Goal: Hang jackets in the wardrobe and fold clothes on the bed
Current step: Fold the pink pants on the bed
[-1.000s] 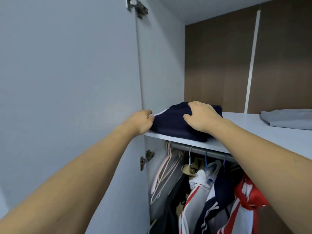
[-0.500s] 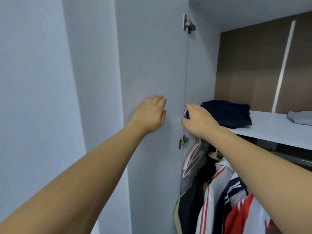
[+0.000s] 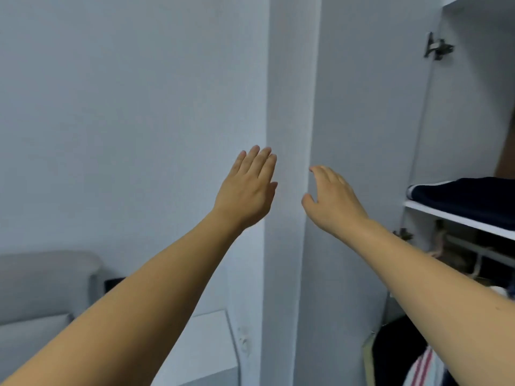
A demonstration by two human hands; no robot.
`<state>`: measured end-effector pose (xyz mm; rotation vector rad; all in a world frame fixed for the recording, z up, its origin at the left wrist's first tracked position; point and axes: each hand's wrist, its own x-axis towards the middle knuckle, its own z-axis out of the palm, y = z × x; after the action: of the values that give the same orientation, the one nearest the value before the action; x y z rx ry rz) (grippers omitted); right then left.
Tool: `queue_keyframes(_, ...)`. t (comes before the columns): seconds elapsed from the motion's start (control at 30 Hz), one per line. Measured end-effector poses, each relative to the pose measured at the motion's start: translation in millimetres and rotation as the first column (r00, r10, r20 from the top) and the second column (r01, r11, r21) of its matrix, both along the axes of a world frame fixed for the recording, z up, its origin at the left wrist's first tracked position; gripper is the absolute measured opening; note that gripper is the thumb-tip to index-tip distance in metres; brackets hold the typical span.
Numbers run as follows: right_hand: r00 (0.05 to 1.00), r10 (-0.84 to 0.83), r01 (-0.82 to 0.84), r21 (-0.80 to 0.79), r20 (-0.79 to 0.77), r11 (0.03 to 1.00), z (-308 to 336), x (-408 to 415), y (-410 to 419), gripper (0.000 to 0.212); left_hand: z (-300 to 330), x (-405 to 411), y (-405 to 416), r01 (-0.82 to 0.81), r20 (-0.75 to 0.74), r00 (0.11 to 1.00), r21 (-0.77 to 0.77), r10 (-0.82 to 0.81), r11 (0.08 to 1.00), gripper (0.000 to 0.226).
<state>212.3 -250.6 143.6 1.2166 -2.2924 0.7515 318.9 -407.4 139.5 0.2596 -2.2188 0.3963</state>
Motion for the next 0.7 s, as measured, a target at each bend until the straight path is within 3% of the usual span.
queue_keyframes(0.17, 0.978, 0.205, -0.206, 0.032, 0.050, 0.978, -22.7, 81.6, -37.5, 0.062, -19.0, 116.1, -13.8, -0.257, 0.071, 0.964, 0.006, 0.256, 0.966, 0.056)
queue_keyframes(0.37, 0.891, 0.451, -0.453, 0.045, 0.048, 0.890, -28.8, 212.6, -70.9, 0.062, -31.0, 281.0, -14.2, -0.505, 0.076, 0.862, 0.042, 0.501, 0.862, 0.057)
queue_keyframes(0.7, 0.620, 0.776, -0.784, 0.068, 0.118, 0.617, -51.8, 511.8, -57.9, 0.062, -59.5, 616.0, 71.3, -0.822, 0.098, 0.562, 0.179, 0.822, 0.541, 0.058)
